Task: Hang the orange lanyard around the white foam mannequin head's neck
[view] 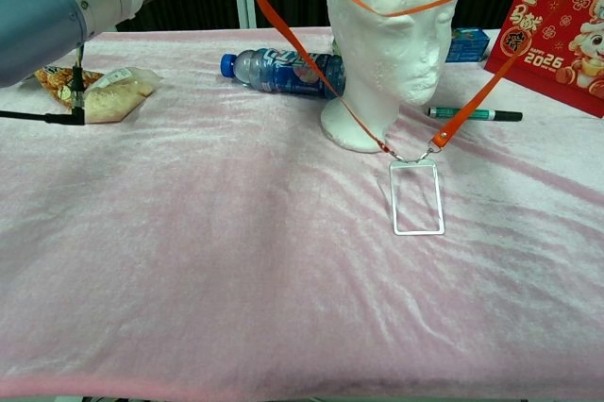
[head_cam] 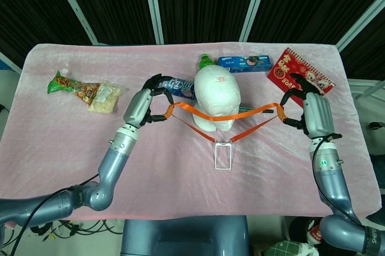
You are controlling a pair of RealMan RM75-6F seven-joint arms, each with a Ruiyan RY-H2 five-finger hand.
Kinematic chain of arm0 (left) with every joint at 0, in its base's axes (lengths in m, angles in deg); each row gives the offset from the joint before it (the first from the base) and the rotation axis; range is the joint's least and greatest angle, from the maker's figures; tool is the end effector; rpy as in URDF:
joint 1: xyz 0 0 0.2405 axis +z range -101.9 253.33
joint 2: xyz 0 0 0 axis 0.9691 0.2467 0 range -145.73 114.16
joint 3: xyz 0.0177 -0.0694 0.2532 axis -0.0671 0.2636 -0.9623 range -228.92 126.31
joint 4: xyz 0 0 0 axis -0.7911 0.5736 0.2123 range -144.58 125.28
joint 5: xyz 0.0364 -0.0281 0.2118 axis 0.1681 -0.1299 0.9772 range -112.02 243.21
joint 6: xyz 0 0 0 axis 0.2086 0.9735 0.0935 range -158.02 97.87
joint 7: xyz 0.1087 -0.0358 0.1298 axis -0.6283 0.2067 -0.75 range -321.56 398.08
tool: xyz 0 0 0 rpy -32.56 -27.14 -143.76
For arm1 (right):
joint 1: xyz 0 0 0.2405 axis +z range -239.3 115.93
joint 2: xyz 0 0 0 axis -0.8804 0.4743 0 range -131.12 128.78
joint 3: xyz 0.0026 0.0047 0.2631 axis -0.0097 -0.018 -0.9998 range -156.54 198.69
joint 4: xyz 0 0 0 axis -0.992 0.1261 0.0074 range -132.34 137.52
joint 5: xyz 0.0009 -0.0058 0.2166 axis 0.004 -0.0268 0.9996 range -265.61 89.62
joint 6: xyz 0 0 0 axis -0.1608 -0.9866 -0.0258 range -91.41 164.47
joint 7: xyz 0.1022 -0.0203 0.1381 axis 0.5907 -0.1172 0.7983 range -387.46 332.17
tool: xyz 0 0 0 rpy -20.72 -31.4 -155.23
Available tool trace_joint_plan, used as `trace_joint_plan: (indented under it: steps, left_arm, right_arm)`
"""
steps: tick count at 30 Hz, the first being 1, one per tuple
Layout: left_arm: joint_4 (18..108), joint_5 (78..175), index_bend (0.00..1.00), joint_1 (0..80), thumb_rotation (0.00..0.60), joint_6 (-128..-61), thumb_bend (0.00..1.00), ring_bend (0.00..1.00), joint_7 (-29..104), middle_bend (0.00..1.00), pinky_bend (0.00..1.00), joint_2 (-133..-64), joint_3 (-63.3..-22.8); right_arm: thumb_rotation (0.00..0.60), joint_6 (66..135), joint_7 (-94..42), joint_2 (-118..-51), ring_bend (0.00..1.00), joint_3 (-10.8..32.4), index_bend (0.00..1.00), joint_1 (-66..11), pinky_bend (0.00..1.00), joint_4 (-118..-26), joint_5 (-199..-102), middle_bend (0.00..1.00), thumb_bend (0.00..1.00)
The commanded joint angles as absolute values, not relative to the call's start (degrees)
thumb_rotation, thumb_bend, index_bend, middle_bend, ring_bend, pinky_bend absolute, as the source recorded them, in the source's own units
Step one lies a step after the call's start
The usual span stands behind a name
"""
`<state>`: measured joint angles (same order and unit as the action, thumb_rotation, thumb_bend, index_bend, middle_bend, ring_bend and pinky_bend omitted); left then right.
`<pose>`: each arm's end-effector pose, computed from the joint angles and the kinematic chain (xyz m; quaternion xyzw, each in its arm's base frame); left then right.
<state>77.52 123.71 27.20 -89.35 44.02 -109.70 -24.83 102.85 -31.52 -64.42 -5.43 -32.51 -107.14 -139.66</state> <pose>-0.0408 0.4194 0.0037 -0.5321 -0.5373 -0.5952 0.2720 -0.1666 -0.3751 0.1648 0.4956 -0.4992 0.5297 0.4740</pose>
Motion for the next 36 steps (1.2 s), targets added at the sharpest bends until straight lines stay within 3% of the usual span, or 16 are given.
trace_joint_plan:
  steps: [1, 14, 36]
  left_arm:
    - [77.11, 123.23, 0.58, 27.19, 0.600, -90.08, 0.45, 0.00, 44.67, 0.15, 0.00, -110.05, -24.06]
    - [73.95, 122.65, 0.58, 26.56, 0.600, -91.14, 0.45, 0.00, 47.03, 0.15, 0.00, -111.87, -22.53]
    - [64.82, 122.20, 0.58, 24.75, 0.600, -93.71, 0.45, 0.00, 51.87, 0.15, 0.00, -117.25, -19.37]
  right_arm:
    - [0.600, 101.73, -31.75, -64.07, 0.17, -5.99, 0.70, -31.47, 0.15, -105.38, -137.82, 0.15, 0.47]
    - [0.600, 98.30, -31.00, -64.33, 0.17, -6.83, 0.71, -28.63, 0.16, -99.69, -133.00, 0.16, 0.47]
    - [0.600, 88.61, -33.55, -66.64, 0.18, -9.77, 0.71, -17.08, 0.16, -88.55, -122.12, 0.16, 0.47]
